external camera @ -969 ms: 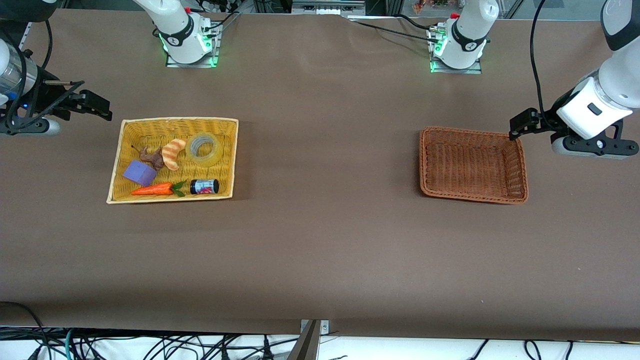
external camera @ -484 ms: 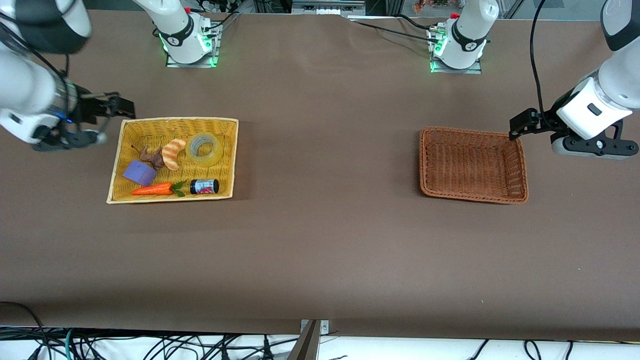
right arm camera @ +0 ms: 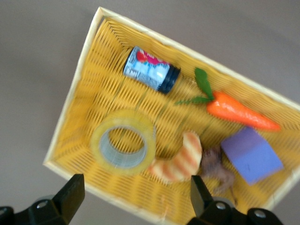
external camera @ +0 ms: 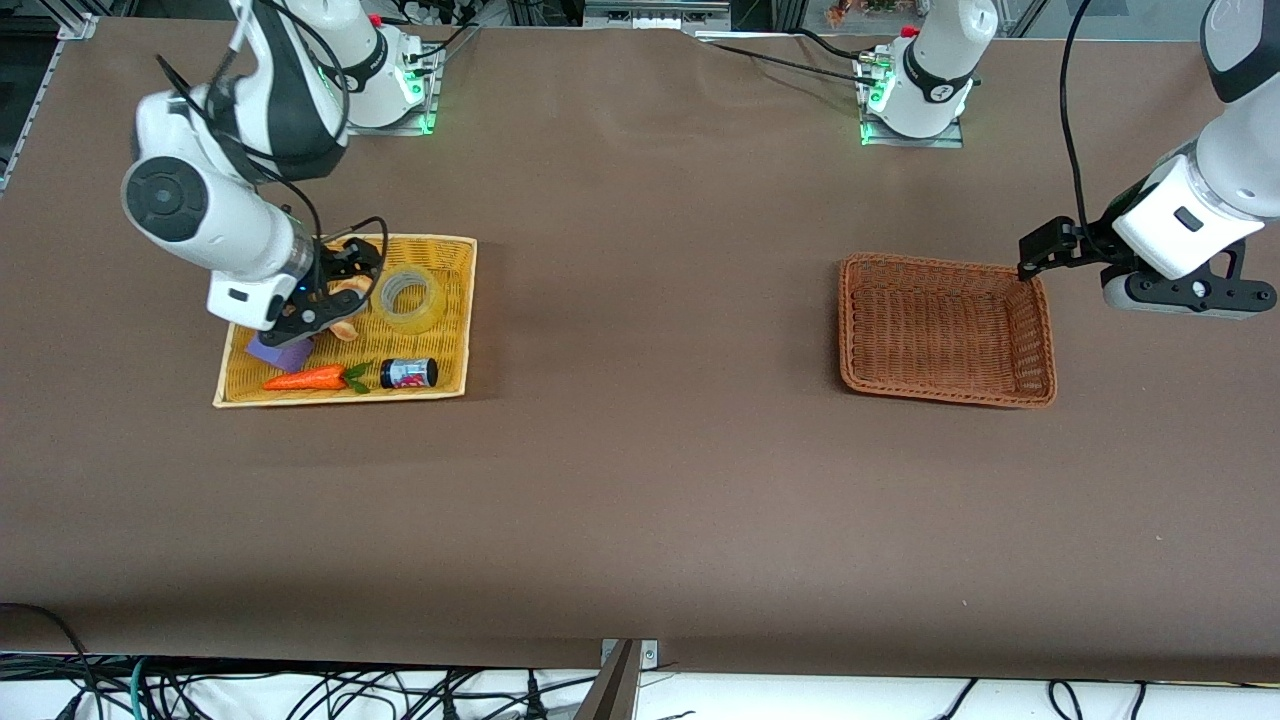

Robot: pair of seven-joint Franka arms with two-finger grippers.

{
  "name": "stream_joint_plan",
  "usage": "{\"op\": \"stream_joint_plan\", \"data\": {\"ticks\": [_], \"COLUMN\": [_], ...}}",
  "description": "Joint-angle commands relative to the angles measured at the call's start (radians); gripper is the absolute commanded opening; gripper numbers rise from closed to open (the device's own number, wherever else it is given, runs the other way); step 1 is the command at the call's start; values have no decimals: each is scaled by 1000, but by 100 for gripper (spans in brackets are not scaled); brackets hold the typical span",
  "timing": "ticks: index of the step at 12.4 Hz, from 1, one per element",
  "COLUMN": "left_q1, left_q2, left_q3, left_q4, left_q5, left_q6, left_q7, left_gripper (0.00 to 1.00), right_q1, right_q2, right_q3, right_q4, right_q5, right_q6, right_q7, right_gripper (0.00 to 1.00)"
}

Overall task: Transfer tape with both arms
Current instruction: 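Lower the right gripper onto the clear tape roll in the yellow basket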

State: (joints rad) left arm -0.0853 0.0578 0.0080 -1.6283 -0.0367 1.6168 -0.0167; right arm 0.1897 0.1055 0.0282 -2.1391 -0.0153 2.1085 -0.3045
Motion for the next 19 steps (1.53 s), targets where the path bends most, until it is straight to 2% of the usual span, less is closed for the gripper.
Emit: {"op": "stream_joint_plan", "data": {"ticks": [1,3,5,7,8,9,10,12,16,17,19], "left_q1": [4,1,-1,5,9,7,3,9,9,7,10], "left_q2": [11,11,11,11,11,11,13,11,13,13,13], "left_q3": [0,0,0,0,0,0,1,0,0,0,1], "left_q4": [27,27,27,27,27,28,27,27,27,27,27], "left_q5": [-2,-2,-2,-2,-2,-2,-2,-2,-2,-2,-2], "left_q6": [-11,-11,-11,-11,-11,-11,-11,-11,-11,-11,-11], "left_q7": [17,17,17,18,18,17,17,18,18,18,17], "left_gripper": [100,100,100,100,100,100,100,100,100,100,100], "right_q1": [-6,-7,-7,-9,-9,-10,-10,-10,-10,-10,-10], "right_q2": [-29,35,89,131,141,146,142,131,93,64,27], "right_q3": [-1,-10,-11,-11,-11,-11,-11,-13,-13,-13,-10], "right_q4": [-201,-220,-269,-297,-297,-295,-292,-289,-279,-268,-166], "right_q5": [-32,-34,-34,-34,-34,-34,-32,-32,-32,-32,-29], "right_q6": [262,324,477,566,568,561,539,531,525,486,292], "right_q7": [-100,-172,-182,-183,-183,-167,-166,-169,-176,-173,-168], "right_gripper": [100,100,99,98,76,31,12,0,0,0,0]}}
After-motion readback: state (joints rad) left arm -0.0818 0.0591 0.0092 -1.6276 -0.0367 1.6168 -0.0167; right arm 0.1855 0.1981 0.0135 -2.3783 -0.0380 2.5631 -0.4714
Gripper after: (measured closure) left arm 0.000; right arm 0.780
